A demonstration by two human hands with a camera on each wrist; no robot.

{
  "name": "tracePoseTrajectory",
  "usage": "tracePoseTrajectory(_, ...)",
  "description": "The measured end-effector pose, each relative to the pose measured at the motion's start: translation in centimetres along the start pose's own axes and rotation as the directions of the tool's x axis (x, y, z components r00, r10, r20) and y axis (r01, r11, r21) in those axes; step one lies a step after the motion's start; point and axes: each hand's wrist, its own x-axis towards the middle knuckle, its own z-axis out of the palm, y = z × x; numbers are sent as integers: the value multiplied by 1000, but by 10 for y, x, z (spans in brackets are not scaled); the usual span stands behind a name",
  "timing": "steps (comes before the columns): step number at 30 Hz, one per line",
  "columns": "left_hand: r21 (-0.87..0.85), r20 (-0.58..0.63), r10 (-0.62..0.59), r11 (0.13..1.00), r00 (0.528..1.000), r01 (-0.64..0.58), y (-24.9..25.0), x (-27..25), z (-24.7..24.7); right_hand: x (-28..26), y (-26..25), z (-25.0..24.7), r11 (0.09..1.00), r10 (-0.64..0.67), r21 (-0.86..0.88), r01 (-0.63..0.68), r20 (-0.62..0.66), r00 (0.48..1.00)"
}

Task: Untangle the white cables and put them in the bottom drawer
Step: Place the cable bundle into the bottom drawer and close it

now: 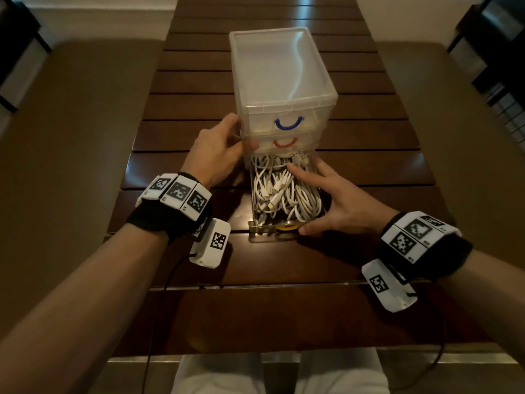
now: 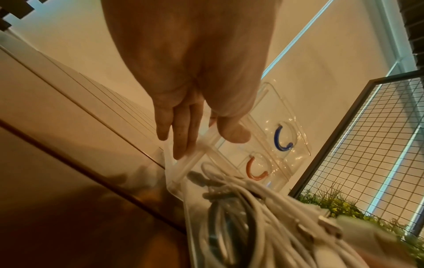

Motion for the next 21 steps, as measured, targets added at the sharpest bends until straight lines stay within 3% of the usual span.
tracePoseTrajectory(3, 3, -22, 11, 1000, 1000, -11, 0, -1, -1, 0, -2, -2, 995, 31, -96, -24, 69, 997)
tracePoseTrajectory(6, -20, -47, -6, 1000, 999, 5, -1, -4, -1, -5, -11, -2, 940, 91, -335, -65, 62, 994)
tracePoseTrajectory(8, -59, -31, -40, 998, 999, 38, -2, -6, -1, -12, -22, 3, 840, -40, -541, 32, -3, 999)
tracePoseTrajectory(10, -70, -4, -62, 996, 998, 61, -4, -6, -1, -14, -34, 10, 742, -155, -656, 142, 38, 987)
tracePoseTrajectory(13, -31, -26, -59, 998, 998, 59, -6, -4, 4, -6, -43, 22, 675, -97, -718, 168, 139, 985)
tracePoseTrajectory(16, 7, -97, -16, 1000, 995, 17, -7, -5, 6, 1, -42, 22, 682, -97, -712, 167, 139, 986)
tracePoseTrajectory(21, 34, -104, 22, 999, 994, -19, -9, -2, 6, 6, -33, 14, 709, -111, -674, 208, 184, 977)
